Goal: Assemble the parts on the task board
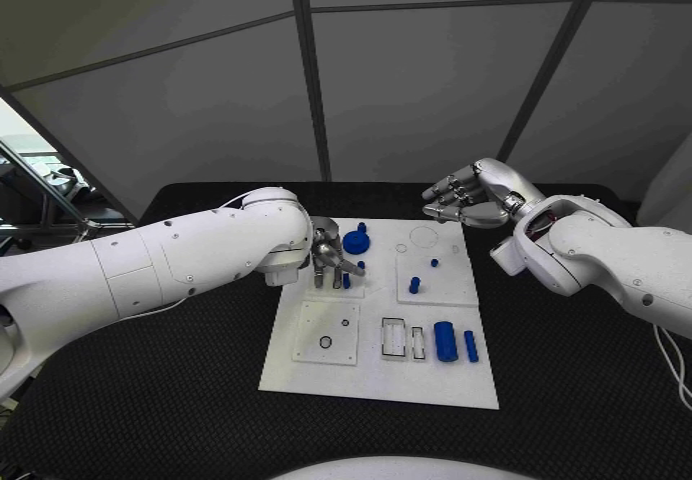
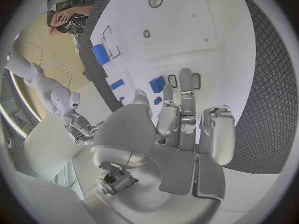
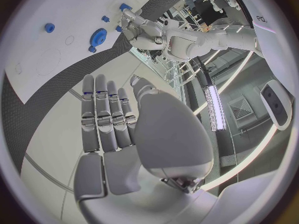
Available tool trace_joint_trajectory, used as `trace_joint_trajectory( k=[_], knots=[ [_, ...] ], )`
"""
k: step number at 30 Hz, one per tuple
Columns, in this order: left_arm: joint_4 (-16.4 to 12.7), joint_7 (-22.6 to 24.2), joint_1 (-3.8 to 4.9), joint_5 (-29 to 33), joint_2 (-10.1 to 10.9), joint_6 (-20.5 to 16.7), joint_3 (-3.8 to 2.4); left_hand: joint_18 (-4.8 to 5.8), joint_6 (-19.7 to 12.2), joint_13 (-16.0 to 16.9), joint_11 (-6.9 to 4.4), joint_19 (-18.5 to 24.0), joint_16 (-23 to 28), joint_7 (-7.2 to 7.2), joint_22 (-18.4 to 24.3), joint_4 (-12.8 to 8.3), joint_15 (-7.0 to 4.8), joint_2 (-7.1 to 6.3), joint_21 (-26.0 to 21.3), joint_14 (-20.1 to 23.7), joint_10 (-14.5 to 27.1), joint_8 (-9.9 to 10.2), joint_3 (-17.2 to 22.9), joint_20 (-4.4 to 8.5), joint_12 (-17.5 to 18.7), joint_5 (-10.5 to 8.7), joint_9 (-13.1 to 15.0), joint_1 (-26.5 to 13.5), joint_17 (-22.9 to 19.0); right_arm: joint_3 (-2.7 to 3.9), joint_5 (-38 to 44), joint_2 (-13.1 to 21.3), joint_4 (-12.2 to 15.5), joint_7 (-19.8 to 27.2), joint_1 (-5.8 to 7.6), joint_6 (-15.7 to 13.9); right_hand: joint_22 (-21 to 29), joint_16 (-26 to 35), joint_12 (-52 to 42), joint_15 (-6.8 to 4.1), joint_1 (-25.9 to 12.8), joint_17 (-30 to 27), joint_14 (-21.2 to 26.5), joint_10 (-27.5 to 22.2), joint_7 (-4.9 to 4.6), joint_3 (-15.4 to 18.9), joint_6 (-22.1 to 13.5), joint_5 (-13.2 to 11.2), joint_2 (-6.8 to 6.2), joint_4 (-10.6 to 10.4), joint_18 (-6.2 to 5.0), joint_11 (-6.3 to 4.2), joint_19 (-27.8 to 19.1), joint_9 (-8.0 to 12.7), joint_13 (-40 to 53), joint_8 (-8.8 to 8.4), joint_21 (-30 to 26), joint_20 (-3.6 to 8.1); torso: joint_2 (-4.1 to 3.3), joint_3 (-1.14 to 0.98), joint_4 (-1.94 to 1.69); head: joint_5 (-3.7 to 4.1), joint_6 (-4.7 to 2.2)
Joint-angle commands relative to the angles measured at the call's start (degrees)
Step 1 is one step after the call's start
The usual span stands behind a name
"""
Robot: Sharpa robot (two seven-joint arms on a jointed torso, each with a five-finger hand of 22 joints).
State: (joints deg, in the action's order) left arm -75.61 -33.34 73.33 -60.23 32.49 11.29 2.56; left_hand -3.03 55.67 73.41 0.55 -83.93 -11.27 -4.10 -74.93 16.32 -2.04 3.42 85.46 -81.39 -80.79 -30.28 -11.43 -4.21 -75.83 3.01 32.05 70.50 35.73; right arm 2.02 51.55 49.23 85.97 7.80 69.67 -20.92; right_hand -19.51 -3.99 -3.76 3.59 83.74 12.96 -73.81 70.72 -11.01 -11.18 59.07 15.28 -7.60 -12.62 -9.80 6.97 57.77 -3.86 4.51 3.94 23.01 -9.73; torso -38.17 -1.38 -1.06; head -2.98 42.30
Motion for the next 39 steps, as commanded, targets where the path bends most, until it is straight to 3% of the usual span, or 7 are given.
trace_joint_trajectory(
  k=[1,17,31,34,37,38,39],
  knots=[
    [0.21,-0.58,0.11,-0.36,-0.19,1.67,-0.01,1.47,-0.53,0.05,-0.18,-2.98,0.42,0.00,-7.93,-0.54,-0.03,0.37,0.30,-0.40,0.42,-0.27,0.07,0.25,0.27,-0.03,0.23,0.95,0.11,0.06,0.32,-0.08,0.02,0.08,0.13,0.15,0.05,0.29,0.12,0.37,-0.52,-0.05,-0.12,-0.27,0.00,-0.05,-0.39,0.28,0.05,0.45,-0.57,-0.01,0.20,0.08,-0.04,-0.21,-0.29,-0.27,0.01,0.01,-0.05,0.03,0.07],
    [1.01,-0.48,0.13,-0.35,-0.73,2.75,0.00,1.44,-1.51,0.05,-0.31,-2.91,1.09,0.16,-7.92,-2.23,-0.10,2.26,0.20,-0.61,0.59,-1.18,2.43,0.30,0.35,0.00,2.07,4.60,0.89,0.06,0.33,-0.31,-0.14,0.07,0.13,0.38,0.17,0.33,0.10,0.40,-0.59,-0.15,-0.10,-0.31,-0.01,-0.05,-0.44,0.52,0.08,0.48,-0.58,0.01,0.24,0.07,-0.14,-0.18,-0.45,-0.30,-0.01,0.00,-0.05,0.07,0.47],
    [0.82,0.17,0.13,3.01,-0.57,2.11,0.01,1.32,-2.75,-0.40,-0.91,-2.66,2.07,0.79,-7.54,-6.08,-0.47,3.84,-0.20,-0.78,1.06,-0.46,11.15,0.68,1.12,0.10,2.97,11.68,1.90,0.06,0.39,-0.60,-0.49,-0.10,0.13,0.67,0.59,0.37,0.04,0.43,-0.58,-0.56,-0.04,-0.42,-0.05,-0.20,-0.62,1.85,0.14,0.78,-0.61,0.04,0.47,0.04,-0.45,-0.11,-1.03,-0.36,0.01,0.01,-0.03,0.09,0.77],
    [0.60,0.40,0.13,4.59,-0.14,1.35,0.01,1.29,-2.87,-0.28,-1.08,-2.61,2.48,0.74,-7.47,-6.98,-0.40,3.18,-0.33,-0.83,1.01,-0.32,16.11,0.78,1.18,0.20,3.40,12.98,2.25,0.05,0.40,-0.68,-0.63,-0.14,0.13,0.76,0.63,0.38,0.04,0.43,-0.58,-0.60,-0.04,-0.43,-0.06,-0.21,-0.63,1.98,0.13,0.81,-0.62,0.04,0.50,0.04,-0.47,-0.11,-1.07,-0.37,0.00,0.03,-0.05,0.11,0.80],
    [0.26,0.48,0.13,5.49,0.41,0.64,0.01,1.27,-3.03,-0.29,-1.01,-2.58,2.82,0.67,-7.45,-7.20,-0.40,1.63,-0.41,-0.91,0.98,-0.39,20.59,0.74,1.29,0.09,4.00,12.52,2.54,0.05,0.40,-0.74,-0.76,-0.18,0.13,0.85,0.66,0.38,0.04,0.44,-0.60,-0.63,-0.03,-0.44,-0.06,-0.22,-0.64,2.07,0.13,0.82,-0.61,0.05,0.52,0.03,-0.49,-0.11,-1.11,-0.37,0.00,0.03,-0.10,0.12,0.82],
    [0.13,0.49,0.13,5.64,0.59,0.44,0.00,1.25,-3.03,-0.32,-1.10,-2.56,3.10,0.29,-7.43,-6.80,-0.15,0.23,-0.49,-1.03,0.94,-0.60,24.44,0.78,1.37,0.10,4.63,11.08,2.80,0.05,0.40,-0.75,-0.79,-0.19,0.13,0.87,0.66,0.38,0.04,0.44,-0.60,-0.63,-0.03,-0.44,-0.06,-0.22,-0.64,2.07,0.13,0.82,-0.61,0.05,0.52,0.03,-0.49,-0.11,-1.11,-0.37,0.01,0.02,-0.12,0.13,0.83],
    [-0.03,0.50,0.13,5.76,0.79,0.22,0.00,1.25,-3.03,-0.32,-1.10,-2.56,3.10,0.29,-7.43,-6.80,-0.15,0.23,-0.49,-1.03,0.94,-0.60,24.44,0.78,1.37,0.10,4.63,11.08,2.80,0.05,0.40,-0.77,-0.83,-0.20,0.13,0.89,0.67,0.38,0.04,0.44,-0.60,-0.64,-0.02,-0.45,-0.07,-0.22,-0.64,2.09,0.13,0.82,-0.61,0.05,0.52,0.04,-0.49,-0.11,-1.12,-0.37,0.01,0.02,-0.13,0.14,0.84]
  ],
)
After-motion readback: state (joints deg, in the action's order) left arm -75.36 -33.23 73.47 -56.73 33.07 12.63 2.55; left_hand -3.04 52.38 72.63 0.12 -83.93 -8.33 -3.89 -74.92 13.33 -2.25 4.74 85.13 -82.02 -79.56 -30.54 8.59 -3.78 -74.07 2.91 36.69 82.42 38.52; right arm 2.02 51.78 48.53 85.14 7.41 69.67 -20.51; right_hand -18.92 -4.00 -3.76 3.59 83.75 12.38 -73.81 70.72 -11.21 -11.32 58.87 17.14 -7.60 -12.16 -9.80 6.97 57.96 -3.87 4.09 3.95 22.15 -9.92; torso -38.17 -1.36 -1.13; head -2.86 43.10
